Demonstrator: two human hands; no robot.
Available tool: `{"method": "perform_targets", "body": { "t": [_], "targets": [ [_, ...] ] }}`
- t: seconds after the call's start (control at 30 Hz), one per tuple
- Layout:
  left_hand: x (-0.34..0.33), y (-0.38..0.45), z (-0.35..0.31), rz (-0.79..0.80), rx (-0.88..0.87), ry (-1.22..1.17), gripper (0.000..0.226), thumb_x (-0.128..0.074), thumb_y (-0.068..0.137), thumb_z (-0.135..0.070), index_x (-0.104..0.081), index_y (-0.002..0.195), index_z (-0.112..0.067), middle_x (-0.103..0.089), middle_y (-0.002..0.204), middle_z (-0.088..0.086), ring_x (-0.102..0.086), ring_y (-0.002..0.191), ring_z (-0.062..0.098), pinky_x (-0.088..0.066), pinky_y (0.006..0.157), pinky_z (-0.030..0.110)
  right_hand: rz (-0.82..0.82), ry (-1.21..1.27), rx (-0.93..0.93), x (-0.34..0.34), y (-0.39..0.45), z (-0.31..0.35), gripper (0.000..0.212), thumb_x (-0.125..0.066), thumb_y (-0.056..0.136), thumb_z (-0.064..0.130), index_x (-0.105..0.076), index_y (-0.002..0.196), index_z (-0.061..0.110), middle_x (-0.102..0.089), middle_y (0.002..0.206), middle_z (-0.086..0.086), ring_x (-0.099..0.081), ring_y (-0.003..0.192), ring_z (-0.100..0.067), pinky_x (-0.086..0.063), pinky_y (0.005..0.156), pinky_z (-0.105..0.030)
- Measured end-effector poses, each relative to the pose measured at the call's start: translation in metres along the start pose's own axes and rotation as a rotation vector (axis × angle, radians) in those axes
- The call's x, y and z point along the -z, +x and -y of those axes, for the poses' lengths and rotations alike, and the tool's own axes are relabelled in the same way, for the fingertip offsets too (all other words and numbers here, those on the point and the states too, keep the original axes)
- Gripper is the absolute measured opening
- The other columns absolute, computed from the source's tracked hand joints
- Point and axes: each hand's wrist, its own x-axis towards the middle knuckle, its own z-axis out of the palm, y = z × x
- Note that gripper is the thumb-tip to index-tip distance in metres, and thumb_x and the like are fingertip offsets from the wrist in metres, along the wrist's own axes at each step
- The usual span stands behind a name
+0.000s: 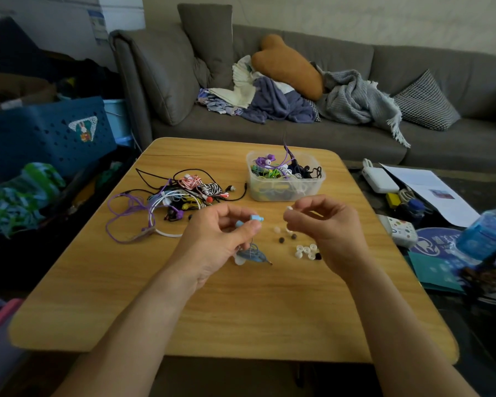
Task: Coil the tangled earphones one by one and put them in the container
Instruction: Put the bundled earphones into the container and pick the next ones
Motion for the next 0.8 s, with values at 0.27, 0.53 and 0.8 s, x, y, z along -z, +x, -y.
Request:
{"method": "perform_targets", "body": {
  "t": [0.27, 0.53, 0.8],
  "targets": [
    [-0.006, 0.0, 0.002, 0.02, -0.14, 0.036, 0.018, -0.072, 0.081, -0.002, -0.068, 0.097, -0.011, -0.074, 0.086, 0.013, -0.061, 0.059, 0.015, -0.049, 0.053, 0.019, 0.108, 0.008, 0.107, -0.02, -0.011, 0.005, 0.027, -0.085, 0.058, 0.009, -0.069, 0.079, 0.006, -0.074, 0.078, -0.013, -0.069, 0.072, -0.026, -0.052, 0.069, -0.044],
    [-0.004, -0.001, 0.0, 0.01, -0.193, 0.063, 0.017, -0.071, 0.083, -0.002, -0.069, 0.098, -0.008, -0.073, 0.082, 0.009, -0.064, 0.061, 0.015, -0.05, 0.055, 0.02, 0.157, -0.009, 0.182, -0.024, -0.014, 0.006, 0.024, -0.081, 0.064, 0.004, -0.069, 0.085, -0.001, -0.075, 0.087, -0.018, -0.072, 0.081, -0.027, -0.058, 0.069, -0.028],
    [-0.003, -0.002, -0.001, 0.047, -0.194, 0.064, 0.016, -0.071, 0.083, -0.001, -0.068, 0.098, -0.006, -0.072, 0.083, 0.013, -0.061, 0.062, 0.019, -0.053, 0.058, 0.026, 0.205, 0.059, 0.129, -0.026, -0.012, 0.005, 0.06, -0.075, 0.071, 0.002, -0.055, 0.128, 0.005, -0.067, 0.085, -0.009, -0.068, 0.076, -0.021, -0.054, 0.068, -0.024]
  ]
}}
